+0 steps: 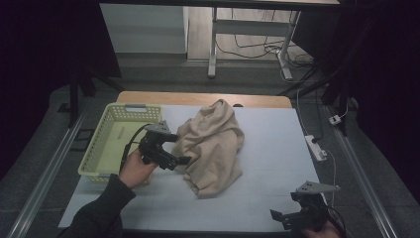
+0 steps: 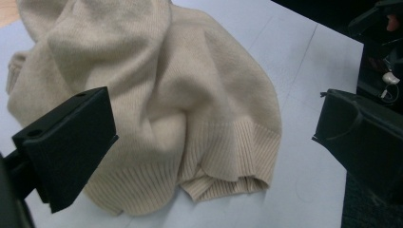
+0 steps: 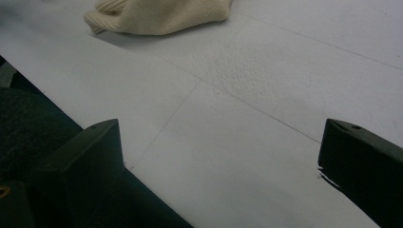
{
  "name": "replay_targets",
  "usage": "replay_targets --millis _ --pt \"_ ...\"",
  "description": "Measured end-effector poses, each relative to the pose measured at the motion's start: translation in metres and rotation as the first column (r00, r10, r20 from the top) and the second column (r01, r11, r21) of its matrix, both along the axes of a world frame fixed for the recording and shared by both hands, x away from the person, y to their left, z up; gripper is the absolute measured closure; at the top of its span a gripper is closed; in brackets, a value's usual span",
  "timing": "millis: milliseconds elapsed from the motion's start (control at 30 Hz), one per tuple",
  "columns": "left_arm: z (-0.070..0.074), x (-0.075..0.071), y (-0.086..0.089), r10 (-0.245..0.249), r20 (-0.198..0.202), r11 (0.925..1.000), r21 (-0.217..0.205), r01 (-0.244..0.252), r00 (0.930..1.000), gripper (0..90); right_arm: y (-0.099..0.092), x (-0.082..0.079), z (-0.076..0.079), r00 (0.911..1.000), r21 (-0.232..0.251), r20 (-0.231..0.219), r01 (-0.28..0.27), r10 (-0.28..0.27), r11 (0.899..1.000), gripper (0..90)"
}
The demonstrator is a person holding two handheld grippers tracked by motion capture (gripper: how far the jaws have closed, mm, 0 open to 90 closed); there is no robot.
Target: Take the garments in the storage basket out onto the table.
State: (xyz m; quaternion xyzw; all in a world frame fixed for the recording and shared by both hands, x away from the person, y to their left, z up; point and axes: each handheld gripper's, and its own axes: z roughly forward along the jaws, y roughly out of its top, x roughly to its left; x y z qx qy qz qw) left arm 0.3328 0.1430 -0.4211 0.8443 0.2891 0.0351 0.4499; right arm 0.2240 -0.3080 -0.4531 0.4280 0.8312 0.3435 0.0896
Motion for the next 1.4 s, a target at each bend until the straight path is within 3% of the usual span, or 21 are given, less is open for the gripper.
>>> replay_targets --millis 300,533,933,1167,1400 --pt "-0.003 -0.019 0.017 0.029 -0.01 0.9993 -0.023 -0.029 0.9995 0.0 0.0 0.0 0.0 1.0 0.008 0.002 -0.004 0.004 1.0 0.9" --pt "-0.006 -0.035 0.035 0.052 -0.03 0.9959 -0.073 -0.054 0.9982 0.0 0.0 0.0 0.0 1.0 0.009 0.003 -0.002 0.002 1.0 0.9" --pt "-0.017 -0.061 0.065 0.11 -0.041 0.9901 -0.084 -0.113 0.9931 0.0 -0.001 0.0 0.001 1.0 0.02 0.001 -0.009 0.009 1.0 0.3" --pt "-0.023 -0.077 0.083 0.155 -0.041 0.9838 -0.085 -0.158 0.9871 0.0 -0.001 0.0 0.001 1.0 0.016 0.002 -0.009 0.009 1.0 0.4" --pt "-0.028 -0.096 0.107 0.208 -0.044 0.9723 -0.099 -0.211 0.9771 0.0 0.001 -0.001 0.0 1.0 0.002 0.002 -0.009 0.009 1.0 0.4"
